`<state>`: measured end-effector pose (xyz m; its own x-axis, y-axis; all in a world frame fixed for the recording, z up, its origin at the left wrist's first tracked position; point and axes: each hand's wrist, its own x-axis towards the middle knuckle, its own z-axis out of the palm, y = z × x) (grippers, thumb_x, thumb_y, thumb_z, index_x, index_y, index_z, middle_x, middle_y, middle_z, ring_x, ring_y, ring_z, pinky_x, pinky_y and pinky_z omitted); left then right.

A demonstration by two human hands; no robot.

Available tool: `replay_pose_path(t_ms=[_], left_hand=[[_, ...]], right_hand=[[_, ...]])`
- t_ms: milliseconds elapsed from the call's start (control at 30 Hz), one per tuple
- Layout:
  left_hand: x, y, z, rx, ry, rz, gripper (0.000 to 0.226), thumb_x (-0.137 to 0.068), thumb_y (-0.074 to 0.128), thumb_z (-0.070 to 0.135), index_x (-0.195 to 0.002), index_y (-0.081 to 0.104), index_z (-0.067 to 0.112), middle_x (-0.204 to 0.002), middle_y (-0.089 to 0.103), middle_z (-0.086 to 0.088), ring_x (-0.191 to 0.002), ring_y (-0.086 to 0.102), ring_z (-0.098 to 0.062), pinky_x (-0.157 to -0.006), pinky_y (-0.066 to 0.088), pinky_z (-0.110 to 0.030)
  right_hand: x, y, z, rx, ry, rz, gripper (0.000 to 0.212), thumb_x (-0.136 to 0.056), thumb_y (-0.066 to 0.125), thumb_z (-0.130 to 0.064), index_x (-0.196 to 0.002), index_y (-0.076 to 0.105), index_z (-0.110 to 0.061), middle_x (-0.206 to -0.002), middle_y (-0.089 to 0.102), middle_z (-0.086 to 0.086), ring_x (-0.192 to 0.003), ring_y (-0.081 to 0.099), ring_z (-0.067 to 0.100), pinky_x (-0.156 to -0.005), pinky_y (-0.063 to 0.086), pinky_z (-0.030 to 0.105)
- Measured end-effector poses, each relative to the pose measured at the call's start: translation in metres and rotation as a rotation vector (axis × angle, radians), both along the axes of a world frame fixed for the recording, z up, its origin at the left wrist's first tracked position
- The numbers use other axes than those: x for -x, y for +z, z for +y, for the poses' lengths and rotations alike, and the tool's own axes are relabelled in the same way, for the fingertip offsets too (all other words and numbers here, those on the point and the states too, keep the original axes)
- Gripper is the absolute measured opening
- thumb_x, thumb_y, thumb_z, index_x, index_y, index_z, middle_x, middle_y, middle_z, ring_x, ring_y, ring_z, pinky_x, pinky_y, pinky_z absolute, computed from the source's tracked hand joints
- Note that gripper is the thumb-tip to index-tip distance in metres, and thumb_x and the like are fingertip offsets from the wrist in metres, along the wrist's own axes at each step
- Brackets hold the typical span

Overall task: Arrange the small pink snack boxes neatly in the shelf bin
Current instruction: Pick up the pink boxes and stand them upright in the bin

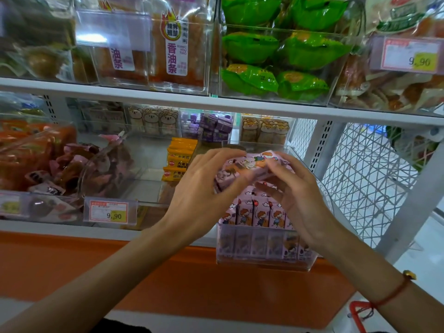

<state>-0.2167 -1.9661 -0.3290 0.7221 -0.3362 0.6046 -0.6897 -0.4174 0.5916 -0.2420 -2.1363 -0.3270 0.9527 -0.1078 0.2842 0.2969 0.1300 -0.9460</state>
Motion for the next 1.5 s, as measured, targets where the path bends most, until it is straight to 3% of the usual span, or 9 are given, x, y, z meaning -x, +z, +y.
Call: replay_pose_path(t_ms=[100, 200, 400, 700, 900, 1067, 1200, 1300, 1500], left_hand=[[-0.001, 0.000, 0.000, 0.028, -0.111, 0.242, 0.060, -0.081, 0.042, 0.061, -0.135, 0.048, 0.034, -0.114, 0.061, 0.021, -0.094, 0.063, 0.000, -0.080, 0.057, -0.031], [-0.005, 0.000, 0.001, 0.099, -0.210, 0.362, 0.049, -0.073, 0.061, 0.052, -0.117, 0.062, 0.031, -0.095, 0.071, 0.015, -0.081, 0.068, -0.002, -0.067, 0.057, -0.022], [-0.009, 0.002, 0.002, 0.126, -0.242, 0.633, 0.041, -0.059, 0.072, 0.058, -0.084, 0.073, 0.026, -0.077, 0.074, 0.009, -0.069, 0.068, -0.001, -0.056, 0.049, -0.010], [-0.011, 0.001, 0.003, 0.421, -0.206, 0.524, 0.049, -0.066, 0.071, 0.042, -0.108, 0.055, 0.022, -0.098, 0.073, 0.012, -0.090, 0.069, -0.001, -0.073, 0.054, -0.013], [-0.008, 0.005, 0.006, 0.476, -0.166, 0.370, 0.057, -0.067, 0.073, 0.040, -0.117, 0.052, 0.022, -0.106, 0.068, 0.004, -0.099, 0.066, -0.008, -0.083, 0.055, -0.025], [-0.011, 0.009, 0.011, 0.452, -0.195, 0.249, 0.024, -0.082, 0.069, 0.013, -0.105, 0.061, 0.016, -0.095, 0.072, 0.006, -0.092, 0.069, -0.006, -0.076, 0.053, -0.015], [-0.024, 0.010, 0.013, 0.521, -0.093, 0.075, 0.032, -0.078, 0.073, 0.007, -0.105, 0.058, 0.018, -0.097, 0.068, 0.012, -0.092, 0.068, -0.001, -0.075, 0.053, -0.012], [-0.047, 0.010, 0.009, 0.450, -0.032, 0.018, 0.035, -0.079, 0.073, 0.004, -0.108, 0.057, 0.014, -0.103, 0.066, 0.006, -0.094, 0.066, -0.003, -0.078, 0.053, -0.015], [-0.093, 0.006, -0.008, 0.020, 0.050, -0.029, 0.029, -0.083, 0.073, 0.020, -0.106, 0.058, 0.026, -0.093, 0.064, 0.017, -0.083, 0.063, 0.007, -0.069, 0.051, -0.009]], right_hand=[[-0.001, 0.001, -0.003, -0.078, 0.056, 0.014, 0.051, -0.075, 0.063, -0.018, -0.123, 0.050, -0.008, -0.093, 0.068, 0.005, -0.087, 0.068, 0.016, -0.078, 0.054, 0.028], [-0.002, 0.001, -0.006, -0.021, 0.035, 0.018, 0.034, -0.086, 0.058, -0.005, -0.119, 0.055, -0.012, -0.087, 0.070, -0.004, -0.087, 0.068, 0.016, -0.078, 0.054, 0.026], [0.000, -0.002, -0.005, 0.083, -0.006, 0.070, 0.047, -0.076, 0.064, -0.031, -0.120, 0.059, -0.017, -0.086, 0.073, -0.004, -0.083, 0.071, 0.012, -0.069, 0.054, 0.019], [-0.003, -0.005, 0.001, 0.225, 0.120, 0.068, 0.070, -0.063, 0.072, -0.040, -0.128, 0.048, -0.028, -0.123, 0.062, -0.004, -0.111, 0.062, 0.013, -0.099, 0.047, 0.039], [-0.005, -0.009, 0.001, 0.427, 0.004, -0.065, 0.031, -0.082, 0.066, -0.028, -0.111, 0.060, -0.038, -0.114, 0.065, -0.010, -0.110, 0.059, 0.008, -0.093, 0.049, 0.029], [-0.013, -0.013, -0.004, 0.482, -0.036, -0.114, 0.036, -0.087, 0.064, -0.015, -0.114, 0.057, -0.038, -0.120, 0.059, -0.013, -0.110, 0.056, -0.001, -0.084, 0.052, 0.017], [-0.024, -0.026, -0.016, 0.920, -0.143, -0.031, 0.057, -0.091, 0.059, -0.033, -0.141, 0.033, -0.034, -0.136, 0.040, -0.019, -0.109, 0.045, -0.022, -0.091, 0.044, 0.018], [-0.031, -0.039, -0.023, 1.299, -0.170, 0.031, 0.056, -0.096, 0.048, -0.039, -0.146, 0.027, -0.028, -0.154, 0.026, -0.007, -0.138, 0.029, 0.011, -0.116, 0.021, 0.036], [-0.035, -0.049, -0.027, 1.332, -0.177, 0.055, 0.051, -0.096, 0.042, -0.047, -0.144, 0.029, -0.035, -0.155, 0.021, -0.011, -0.139, 0.026, 0.014, -0.115, 0.014, 0.036]])
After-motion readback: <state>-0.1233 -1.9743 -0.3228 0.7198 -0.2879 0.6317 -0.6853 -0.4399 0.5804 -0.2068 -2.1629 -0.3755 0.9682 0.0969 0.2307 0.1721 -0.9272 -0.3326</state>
